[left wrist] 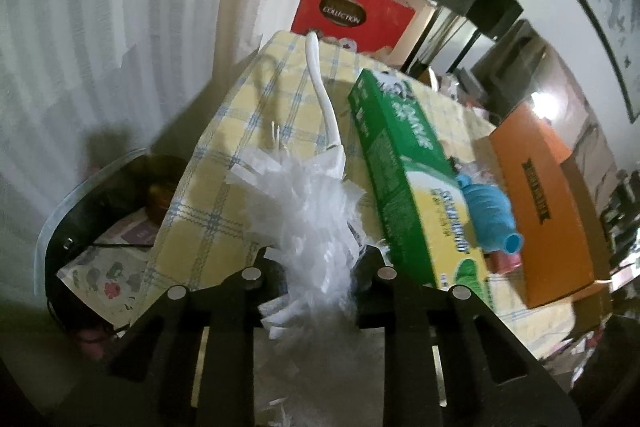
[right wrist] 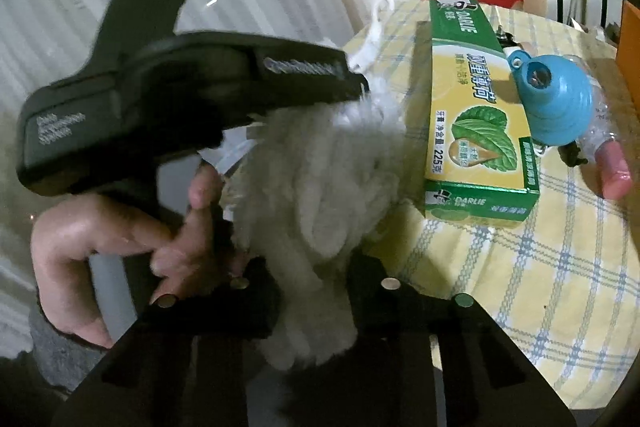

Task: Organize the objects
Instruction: 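Grasp the white feather duster with the right tool and lift it, then carry the duster into the orange box and open the right tool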

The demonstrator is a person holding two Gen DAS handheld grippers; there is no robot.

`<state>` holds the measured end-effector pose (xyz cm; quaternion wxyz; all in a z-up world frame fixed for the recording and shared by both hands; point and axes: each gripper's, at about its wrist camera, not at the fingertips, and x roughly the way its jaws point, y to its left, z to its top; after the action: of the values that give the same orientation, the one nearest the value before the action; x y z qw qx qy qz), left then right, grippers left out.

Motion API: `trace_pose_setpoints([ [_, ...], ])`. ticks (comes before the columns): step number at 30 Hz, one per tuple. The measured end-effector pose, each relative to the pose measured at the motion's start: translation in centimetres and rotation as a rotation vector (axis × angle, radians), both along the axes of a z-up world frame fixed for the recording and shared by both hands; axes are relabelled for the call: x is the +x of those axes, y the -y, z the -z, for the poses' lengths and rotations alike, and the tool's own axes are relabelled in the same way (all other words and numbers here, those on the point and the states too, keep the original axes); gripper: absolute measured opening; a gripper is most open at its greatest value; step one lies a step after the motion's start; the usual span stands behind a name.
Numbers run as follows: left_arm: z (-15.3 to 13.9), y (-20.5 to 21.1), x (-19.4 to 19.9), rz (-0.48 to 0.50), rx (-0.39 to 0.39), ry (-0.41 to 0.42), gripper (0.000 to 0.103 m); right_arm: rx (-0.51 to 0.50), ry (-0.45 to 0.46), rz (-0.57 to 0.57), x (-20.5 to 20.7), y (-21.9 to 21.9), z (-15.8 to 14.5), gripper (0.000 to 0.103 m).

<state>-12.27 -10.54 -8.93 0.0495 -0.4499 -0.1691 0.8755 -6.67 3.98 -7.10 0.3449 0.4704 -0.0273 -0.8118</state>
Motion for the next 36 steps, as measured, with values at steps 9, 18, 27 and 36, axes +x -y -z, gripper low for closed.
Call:
trace_pose_setpoints([
  [9, -4.6, -1.5, 1.3, 0.049, 0.008, -0.07, 0.02, -0.011, -0.055, 0.005, 1.2, -1.6, -3.7, 0.024],
  [18, -8.8, -6.8, 0.6, 0.158, 0.031, -0.129, 0.02, 0.018, -0.138, 0.064, 1.8, -5.9, -8.3, 0.021],
  [27, -11.3, -13.2, -1.3, 0.254, 0.053, -0.141, 0.02, 0.011, -0.157, 0.168, 0.4, -12.3, -10.5, 0.021],
  [36, -12.5, -20.9, -4.4, 0.348, 0.073, -0.131, 0.021, 0.032, -0.156, 0.254, -2.0, -19.0, -12.3, 0.021],
])
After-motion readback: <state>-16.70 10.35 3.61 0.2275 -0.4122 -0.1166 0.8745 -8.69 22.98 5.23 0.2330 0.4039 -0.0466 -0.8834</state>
